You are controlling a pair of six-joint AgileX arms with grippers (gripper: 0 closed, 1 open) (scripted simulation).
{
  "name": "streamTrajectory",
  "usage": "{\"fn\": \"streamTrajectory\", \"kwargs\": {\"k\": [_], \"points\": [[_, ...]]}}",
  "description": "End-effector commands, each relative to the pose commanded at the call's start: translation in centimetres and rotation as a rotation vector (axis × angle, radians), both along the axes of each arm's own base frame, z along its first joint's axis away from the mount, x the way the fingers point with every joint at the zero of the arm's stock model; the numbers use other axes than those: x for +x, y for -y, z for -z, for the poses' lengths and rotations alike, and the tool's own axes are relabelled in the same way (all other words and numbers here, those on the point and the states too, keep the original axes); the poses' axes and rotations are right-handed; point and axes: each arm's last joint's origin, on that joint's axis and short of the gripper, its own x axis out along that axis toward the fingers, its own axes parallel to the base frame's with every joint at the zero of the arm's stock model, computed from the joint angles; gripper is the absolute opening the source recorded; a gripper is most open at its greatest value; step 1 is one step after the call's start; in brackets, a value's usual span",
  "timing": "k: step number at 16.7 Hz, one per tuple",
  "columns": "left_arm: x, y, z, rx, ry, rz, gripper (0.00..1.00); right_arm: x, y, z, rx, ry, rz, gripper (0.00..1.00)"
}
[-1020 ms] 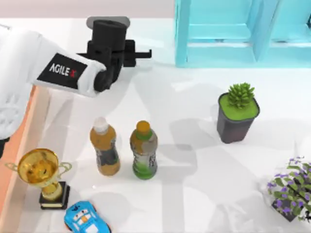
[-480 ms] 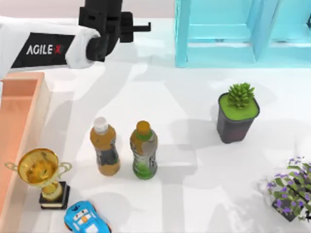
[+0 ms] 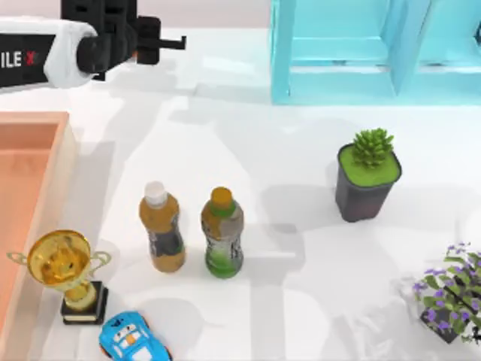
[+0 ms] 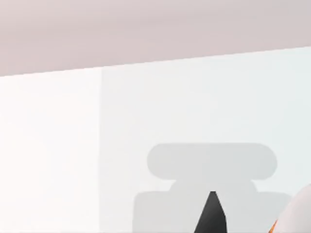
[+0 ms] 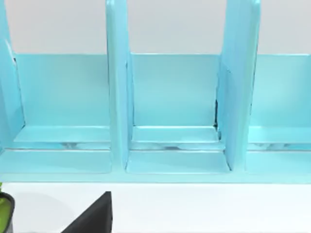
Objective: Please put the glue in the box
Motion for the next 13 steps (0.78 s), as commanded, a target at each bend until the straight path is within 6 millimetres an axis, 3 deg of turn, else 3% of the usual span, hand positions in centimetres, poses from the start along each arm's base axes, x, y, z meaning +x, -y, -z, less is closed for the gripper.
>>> {"fn": "streamTrajectory", "kwargs": {"k": [4, 8, 10, 13], "points": [[-1.2, -12.1, -1.5, 0.100, -0.130, 0.134, 0.00, 0.0, 0.0, 0.0, 0.000, 0.000, 0.000, 1.00], [-7.0, -24.6, -2.0, 0.175, -0.202, 0.361, 0.00, 0.0, 0.0, 0.0, 0.000, 0.000, 0.000, 1.00], [-10.9, -28.9, -1.7, 0.186, -0.198, 0.488, 0.00, 0.0, 0.0, 0.0, 0.000, 0.000, 0.000, 1.00], [-16.5, -32.0, -1.2, 0.142, -0.141, 0.639, 0.00, 0.0, 0.0, 0.0, 0.000, 0.000, 0.000, 1.00]]}}
